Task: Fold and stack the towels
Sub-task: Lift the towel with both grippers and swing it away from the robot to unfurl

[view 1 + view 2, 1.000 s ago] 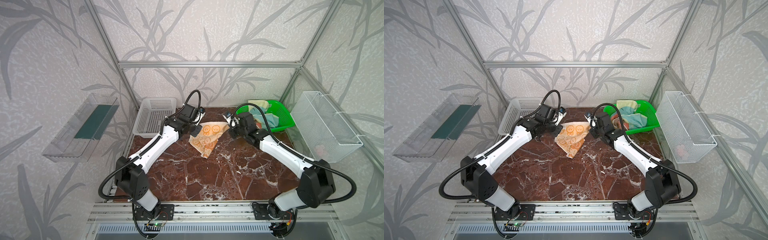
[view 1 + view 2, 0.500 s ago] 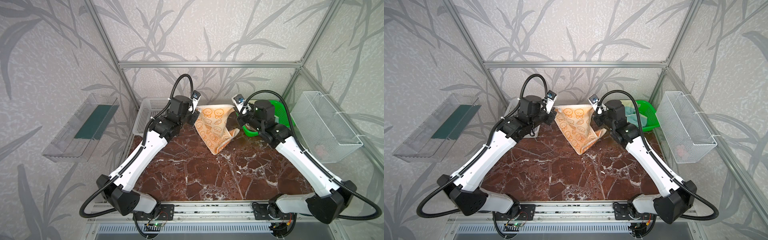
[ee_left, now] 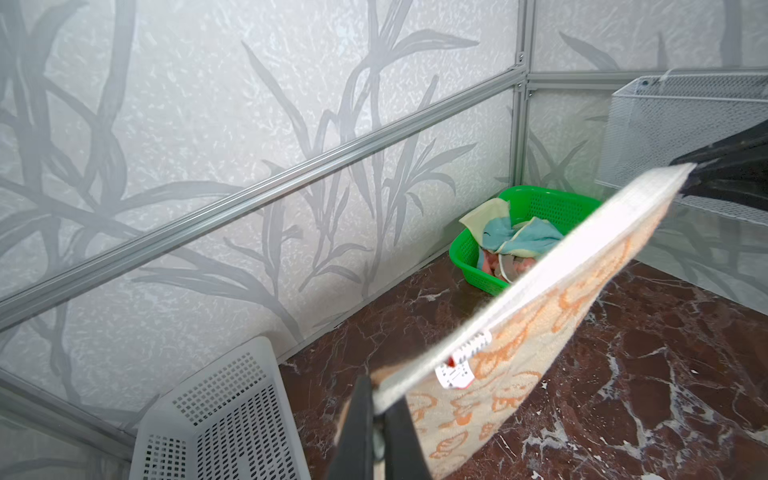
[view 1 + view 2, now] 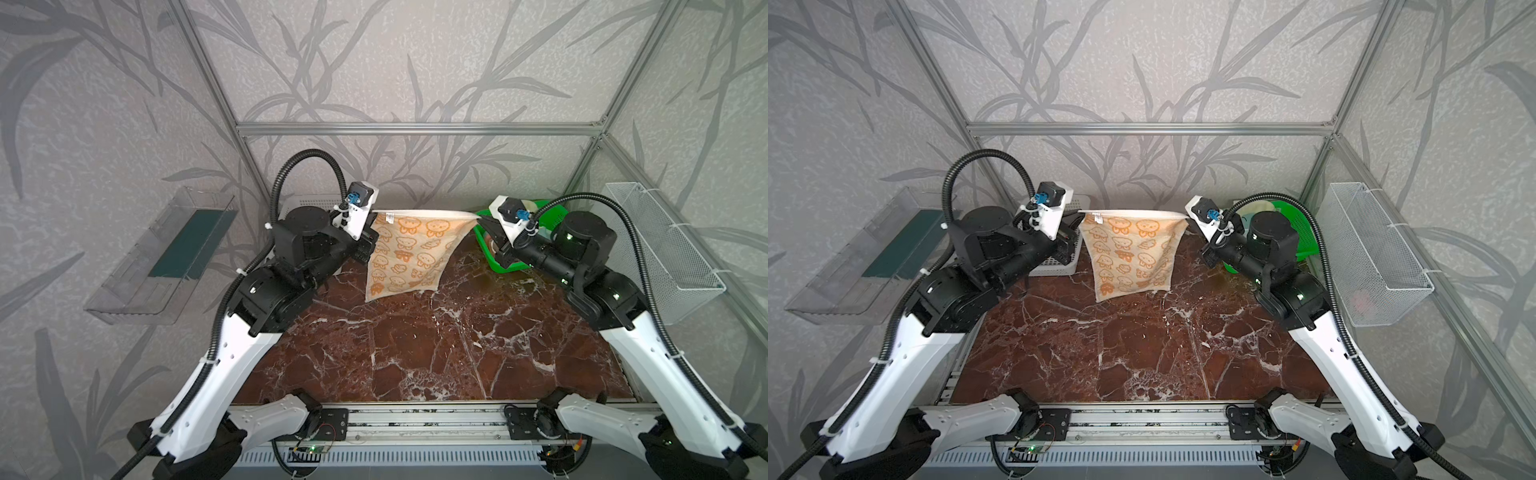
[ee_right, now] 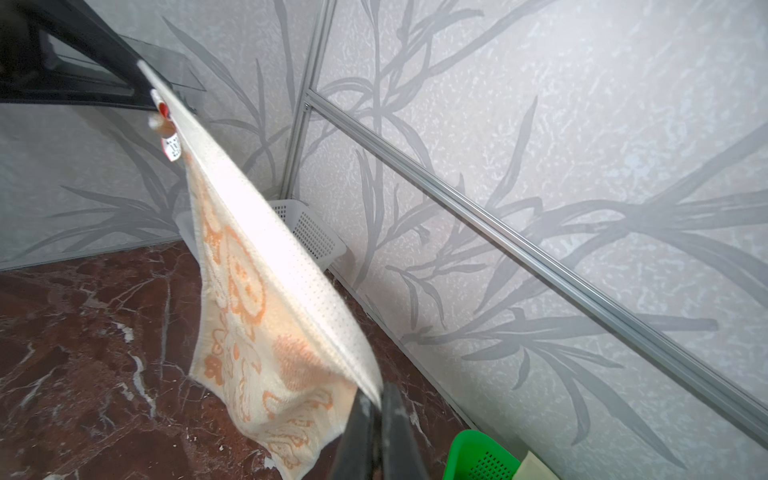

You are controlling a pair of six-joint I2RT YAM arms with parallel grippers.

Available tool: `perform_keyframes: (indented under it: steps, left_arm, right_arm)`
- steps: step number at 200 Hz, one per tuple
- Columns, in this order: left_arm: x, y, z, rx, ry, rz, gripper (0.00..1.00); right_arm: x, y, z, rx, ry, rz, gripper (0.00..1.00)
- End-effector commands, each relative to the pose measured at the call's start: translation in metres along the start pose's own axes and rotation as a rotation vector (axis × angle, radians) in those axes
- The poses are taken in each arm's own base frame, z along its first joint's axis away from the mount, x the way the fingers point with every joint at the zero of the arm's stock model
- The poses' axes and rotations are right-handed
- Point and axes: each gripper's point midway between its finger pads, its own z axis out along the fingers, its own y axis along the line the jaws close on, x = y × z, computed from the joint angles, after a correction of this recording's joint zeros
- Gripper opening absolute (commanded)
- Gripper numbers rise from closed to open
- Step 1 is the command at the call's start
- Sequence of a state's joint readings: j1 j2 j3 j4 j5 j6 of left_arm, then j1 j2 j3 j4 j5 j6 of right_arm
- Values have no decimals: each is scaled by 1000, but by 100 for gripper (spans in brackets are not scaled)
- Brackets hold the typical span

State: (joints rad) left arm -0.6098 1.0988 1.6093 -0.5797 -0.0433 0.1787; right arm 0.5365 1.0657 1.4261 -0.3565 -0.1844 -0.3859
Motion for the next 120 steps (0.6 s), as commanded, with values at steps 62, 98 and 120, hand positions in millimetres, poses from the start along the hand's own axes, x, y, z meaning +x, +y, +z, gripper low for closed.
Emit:
perform_keyframes:
  steps: [62, 98, 120]
  left_arm:
    - [2, 26, -34, -121, -13, -46, 0]
    - [20, 34, 8, -196, 83, -11, 0]
    - [39, 41, 42, -252, 171, 27, 0]
  right_arm:
    - [-17, -24, -25, 114, -7, 38, 0]
    - [11, -51, 6, 245, 109, -21, 0]
    - [31, -59, 31, 259, 171, -41, 0]
